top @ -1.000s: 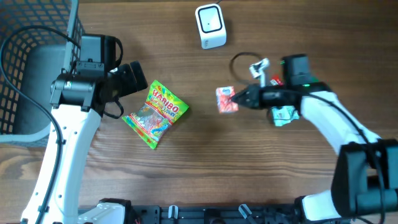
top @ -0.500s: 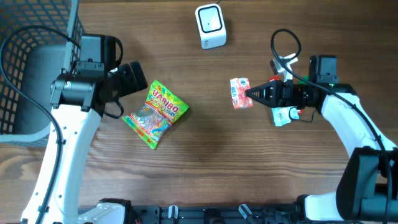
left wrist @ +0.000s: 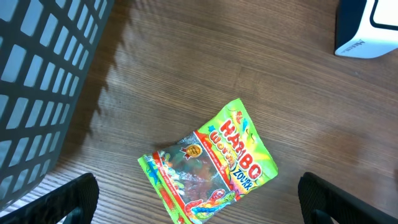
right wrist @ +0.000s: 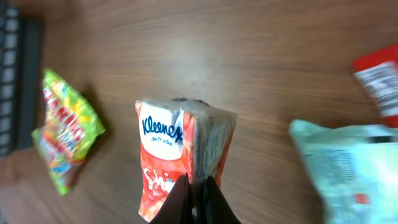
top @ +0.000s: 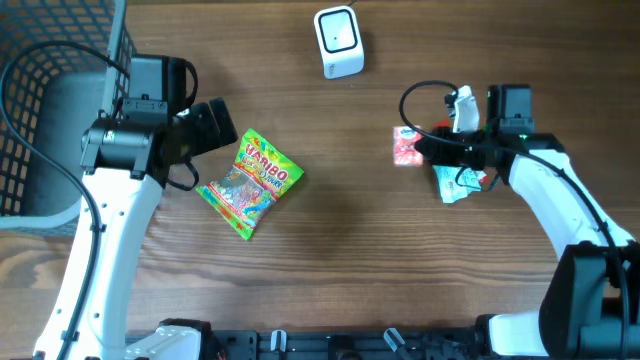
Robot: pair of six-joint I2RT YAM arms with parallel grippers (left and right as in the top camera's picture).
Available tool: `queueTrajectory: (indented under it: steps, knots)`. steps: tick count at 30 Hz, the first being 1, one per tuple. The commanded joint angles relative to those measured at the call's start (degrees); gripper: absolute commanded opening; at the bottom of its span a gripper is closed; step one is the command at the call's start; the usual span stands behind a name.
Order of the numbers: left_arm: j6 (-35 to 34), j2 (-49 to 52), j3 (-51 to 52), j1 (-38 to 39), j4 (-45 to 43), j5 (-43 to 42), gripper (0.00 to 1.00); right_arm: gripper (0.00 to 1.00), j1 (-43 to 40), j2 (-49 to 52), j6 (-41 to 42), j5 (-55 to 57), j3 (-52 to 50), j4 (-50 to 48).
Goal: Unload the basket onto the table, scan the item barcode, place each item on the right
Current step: 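Carry the Kleenex pack up and hold it before the scanner, then lower the Kleenex pack onto the table beside the jar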
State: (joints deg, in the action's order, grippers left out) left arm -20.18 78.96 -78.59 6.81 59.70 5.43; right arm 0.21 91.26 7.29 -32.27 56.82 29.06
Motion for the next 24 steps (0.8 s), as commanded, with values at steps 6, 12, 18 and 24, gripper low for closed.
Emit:
queueTrajectory:
  steps: [6,12,18,24]
  knots:
    - [0.3,0.2,0.0,0.2,-0.1,-0.3,1.0,0.04,10.3,1.7,1.9,33.0,47.5,31.4]
    - [0.3,0.2,0.0,0.2,-0.1,-0.3,1.0,0.05,18.9,16.5,-0.3,46.0,69.0,34.3]
    - [0.3,0.2,0.0,0.2,-0.1,-0.3,1.0,0.04,26.9,32.4,-12.5,57.6,69.0,19.5]
    - [0.3,0.2,0.0,0.2,-0.1,-0.3,1.0,0.04,28.6,45.4,-23.7,64.5,68.7,3.2]
